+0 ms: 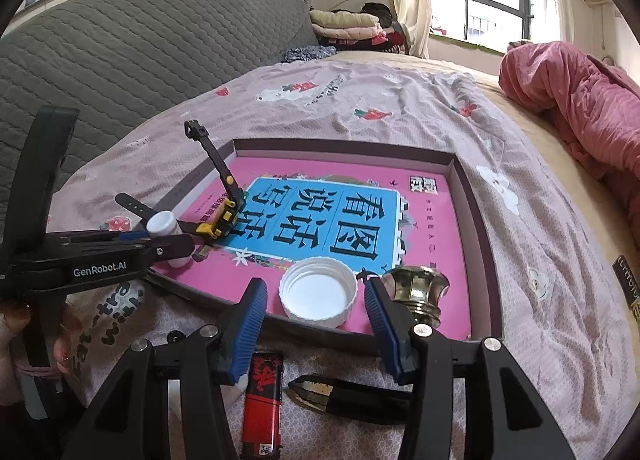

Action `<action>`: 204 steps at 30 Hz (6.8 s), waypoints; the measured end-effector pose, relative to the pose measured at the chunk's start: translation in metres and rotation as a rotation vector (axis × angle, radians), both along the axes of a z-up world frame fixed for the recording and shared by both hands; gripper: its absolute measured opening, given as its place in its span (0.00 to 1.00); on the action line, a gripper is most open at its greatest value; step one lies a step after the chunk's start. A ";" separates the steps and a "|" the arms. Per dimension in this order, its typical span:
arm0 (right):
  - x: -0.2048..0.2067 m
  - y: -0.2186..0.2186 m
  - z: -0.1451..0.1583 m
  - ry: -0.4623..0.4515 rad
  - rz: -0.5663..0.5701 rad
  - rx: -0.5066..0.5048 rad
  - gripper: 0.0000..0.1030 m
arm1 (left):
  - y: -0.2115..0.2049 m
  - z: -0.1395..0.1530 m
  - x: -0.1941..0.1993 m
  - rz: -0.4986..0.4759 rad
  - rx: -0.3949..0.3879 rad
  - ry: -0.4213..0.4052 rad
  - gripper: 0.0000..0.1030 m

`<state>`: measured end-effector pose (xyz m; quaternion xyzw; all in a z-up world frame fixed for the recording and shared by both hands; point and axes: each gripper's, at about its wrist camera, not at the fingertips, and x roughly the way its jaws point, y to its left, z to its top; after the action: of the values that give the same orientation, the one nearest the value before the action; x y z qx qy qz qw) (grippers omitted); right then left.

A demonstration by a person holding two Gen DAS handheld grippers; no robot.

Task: Organize rigid objects
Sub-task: 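Lower the pill bottle onto the pink workbook and open the left tool, then withdraw both tools from the tray back over the remaining objects, then move the left tool to the black hair clip while the right tool reaches the black-gold tube, then close the left tool on the hair clip while the right tool closes on the black-gold tube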

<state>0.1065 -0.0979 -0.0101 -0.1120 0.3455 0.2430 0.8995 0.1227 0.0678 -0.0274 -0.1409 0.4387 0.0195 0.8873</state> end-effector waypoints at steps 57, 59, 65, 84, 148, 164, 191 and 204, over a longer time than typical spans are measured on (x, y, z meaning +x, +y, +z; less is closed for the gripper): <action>-0.004 -0.046 0.034 -0.088 -0.122 0.070 0.56 | -0.013 0.058 -0.046 -0.028 0.062 -0.220 0.70; -0.008 -0.046 0.035 -0.091 -0.120 0.062 0.57 | -0.014 0.059 -0.049 -0.030 0.064 -0.219 0.70; -0.020 -0.044 0.037 -0.096 -0.097 0.042 0.57 | -0.017 0.061 -0.056 -0.038 0.073 -0.214 0.70; -0.043 -0.056 0.042 -0.065 -0.132 0.006 0.57 | -0.053 0.057 -0.083 -0.131 0.080 -0.156 0.70; -0.047 -0.043 0.009 0.066 -0.095 -0.127 0.57 | -0.056 -0.021 -0.053 -0.156 0.132 0.168 0.70; -0.035 -0.019 -0.010 0.033 0.075 -0.368 0.57 | -0.061 -0.025 -0.037 -0.205 0.136 0.160 0.69; -0.023 0.014 -0.055 -0.021 0.234 -0.607 0.44 | -0.081 -0.033 -0.014 -0.299 0.128 0.139 0.28; -0.019 0.004 -0.036 0.056 0.230 -0.457 0.32 | -0.067 -0.030 -0.017 -0.293 0.002 0.134 0.27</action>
<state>0.0874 -0.0936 -0.0459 -0.3440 0.4012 0.2622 0.8075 0.1056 0.0008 -0.0575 -0.0729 0.5129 -0.1005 0.8494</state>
